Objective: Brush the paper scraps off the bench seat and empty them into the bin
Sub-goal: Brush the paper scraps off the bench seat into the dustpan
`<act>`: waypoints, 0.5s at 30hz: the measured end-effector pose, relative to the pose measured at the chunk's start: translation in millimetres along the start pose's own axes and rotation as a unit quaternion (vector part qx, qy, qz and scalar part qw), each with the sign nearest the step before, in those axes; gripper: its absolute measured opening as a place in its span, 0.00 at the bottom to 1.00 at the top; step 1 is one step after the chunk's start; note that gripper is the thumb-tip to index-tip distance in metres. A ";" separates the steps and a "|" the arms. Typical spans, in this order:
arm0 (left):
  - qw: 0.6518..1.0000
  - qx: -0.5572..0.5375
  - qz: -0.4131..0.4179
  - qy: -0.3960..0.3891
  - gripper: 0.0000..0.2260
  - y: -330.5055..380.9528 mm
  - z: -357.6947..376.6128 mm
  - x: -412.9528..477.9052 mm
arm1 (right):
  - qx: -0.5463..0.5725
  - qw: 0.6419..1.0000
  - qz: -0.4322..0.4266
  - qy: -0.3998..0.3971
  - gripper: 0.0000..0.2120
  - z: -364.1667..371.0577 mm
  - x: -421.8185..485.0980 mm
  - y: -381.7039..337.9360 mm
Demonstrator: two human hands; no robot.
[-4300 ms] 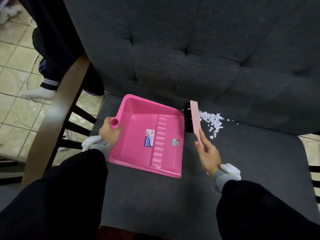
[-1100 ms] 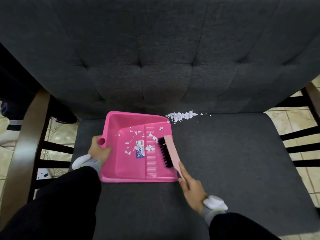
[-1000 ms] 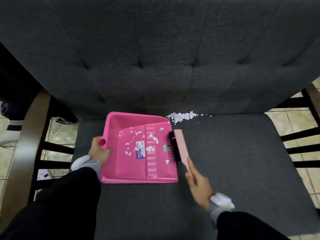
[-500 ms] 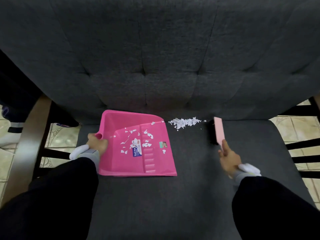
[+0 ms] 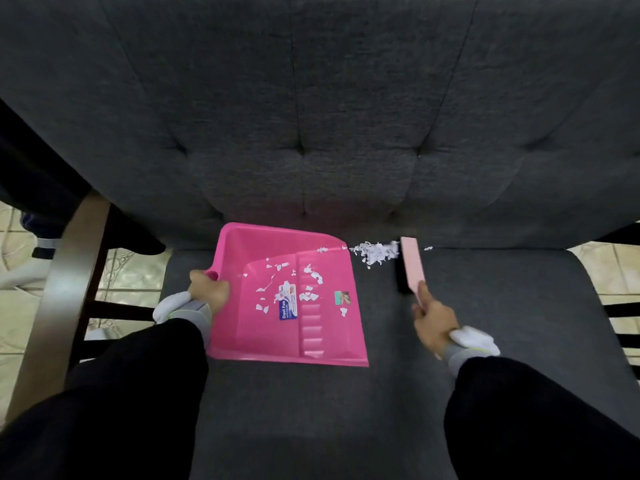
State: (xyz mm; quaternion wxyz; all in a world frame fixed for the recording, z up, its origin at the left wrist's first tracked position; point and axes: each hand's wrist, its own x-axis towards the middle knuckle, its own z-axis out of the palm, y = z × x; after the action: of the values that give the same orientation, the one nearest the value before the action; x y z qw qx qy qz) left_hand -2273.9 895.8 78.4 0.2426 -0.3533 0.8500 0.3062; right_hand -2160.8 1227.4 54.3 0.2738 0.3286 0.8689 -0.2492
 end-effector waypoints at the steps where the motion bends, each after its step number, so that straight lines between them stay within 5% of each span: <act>1: 1.000 -0.002 -0.004 -0.003 0.20 -0.3 -0.4 -0.7 | -0.011 1.000 -0.026 -0.010 0.26 3.8 -4.3 -2.2; 8: 0.999 -0.040 -0.019 -0.026 0.21 -8.9 -1.6 4.7 | -0.027 0.977 -0.185 -0.106 0.28 11.1 -38.9 8.2; 15: 0.974 -0.193 -0.073 -0.098 0.28 -22.2 -7.6 14.6 | 0.038 0.997 -0.067 0.019 0.27 0.4 -17.1 28.1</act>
State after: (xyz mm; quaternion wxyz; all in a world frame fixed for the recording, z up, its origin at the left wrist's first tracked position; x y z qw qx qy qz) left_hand -2268.0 871.4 66.8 0.2734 -0.4229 0.7188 0.4793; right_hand -2130.0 1238.3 57.8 0.2271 0.2846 0.8840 -0.2931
